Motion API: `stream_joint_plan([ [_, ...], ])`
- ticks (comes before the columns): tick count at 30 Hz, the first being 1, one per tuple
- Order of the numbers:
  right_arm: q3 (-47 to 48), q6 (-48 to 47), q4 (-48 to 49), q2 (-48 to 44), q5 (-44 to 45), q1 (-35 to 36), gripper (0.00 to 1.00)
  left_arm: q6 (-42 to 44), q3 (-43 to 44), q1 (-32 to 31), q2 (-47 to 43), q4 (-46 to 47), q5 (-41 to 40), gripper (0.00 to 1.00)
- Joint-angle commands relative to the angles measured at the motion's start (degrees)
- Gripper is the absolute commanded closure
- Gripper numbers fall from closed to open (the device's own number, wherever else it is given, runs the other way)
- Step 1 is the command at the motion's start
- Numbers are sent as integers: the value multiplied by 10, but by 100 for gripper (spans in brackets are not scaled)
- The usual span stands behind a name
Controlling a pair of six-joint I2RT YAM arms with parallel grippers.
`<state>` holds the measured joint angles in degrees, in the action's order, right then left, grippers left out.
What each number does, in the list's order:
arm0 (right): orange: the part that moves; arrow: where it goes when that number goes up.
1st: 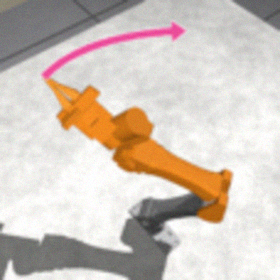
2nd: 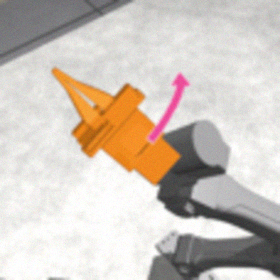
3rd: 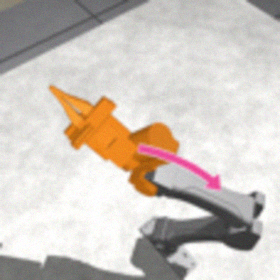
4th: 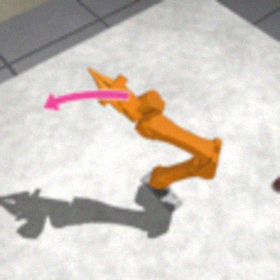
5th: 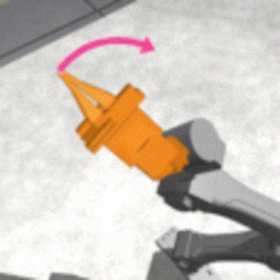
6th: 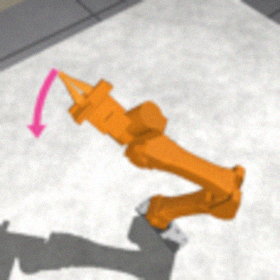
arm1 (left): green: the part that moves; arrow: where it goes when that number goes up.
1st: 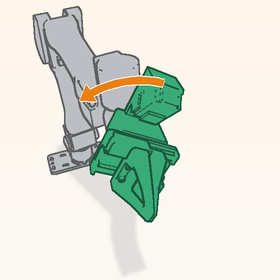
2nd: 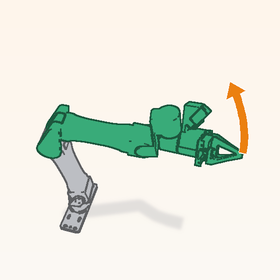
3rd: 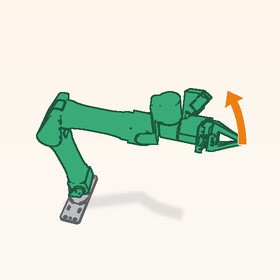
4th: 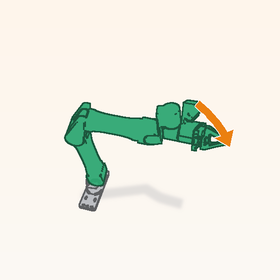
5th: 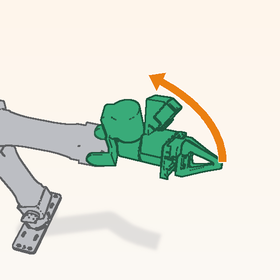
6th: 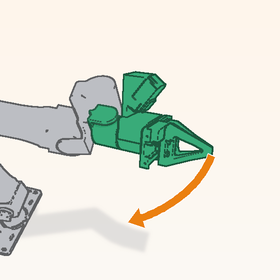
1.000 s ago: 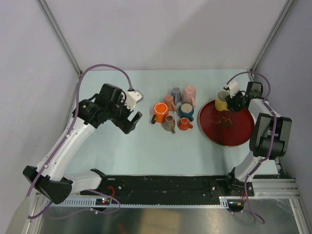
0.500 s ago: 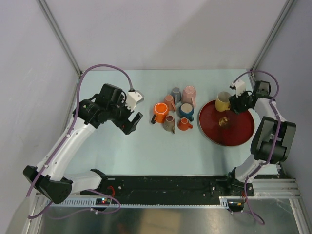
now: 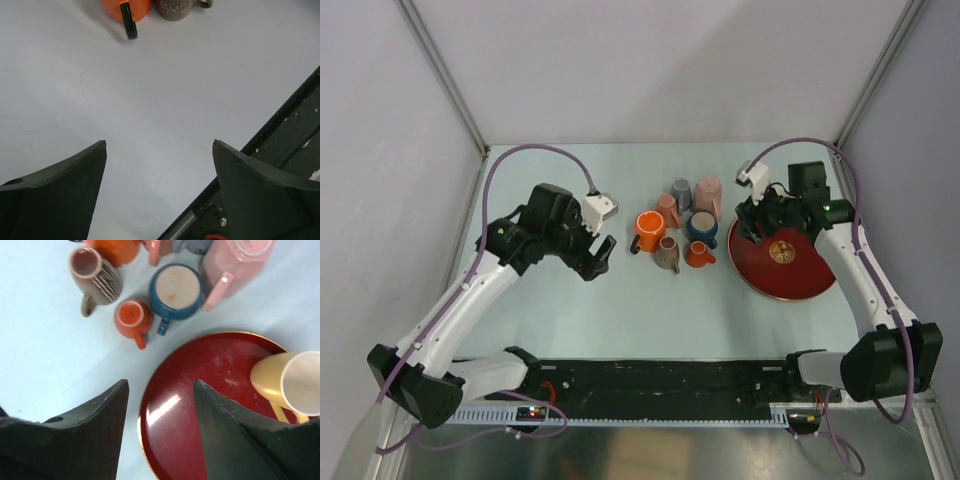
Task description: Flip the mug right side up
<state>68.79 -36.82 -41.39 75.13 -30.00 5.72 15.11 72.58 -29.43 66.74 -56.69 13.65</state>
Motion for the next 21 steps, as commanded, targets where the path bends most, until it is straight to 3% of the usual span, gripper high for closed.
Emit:
stream_joint_plan([
  [1, -11, 113, 31, -27, 49, 58, 42, -73, -76, 3, -49, 143, -1, 11],
  [6, -23, 232, 129, -5, 116, 85, 46, 3, -66, 0, -36, 164, -60, 10],
  [9, -23, 247, 162, 36, 129, 94, 49, 40, -53, 0, -21, 165, -88, 9],
  [21, 60, 321, 263, 227, 211, 101, 57, 14, -100, 35, -97, 153, -43, 3],
])
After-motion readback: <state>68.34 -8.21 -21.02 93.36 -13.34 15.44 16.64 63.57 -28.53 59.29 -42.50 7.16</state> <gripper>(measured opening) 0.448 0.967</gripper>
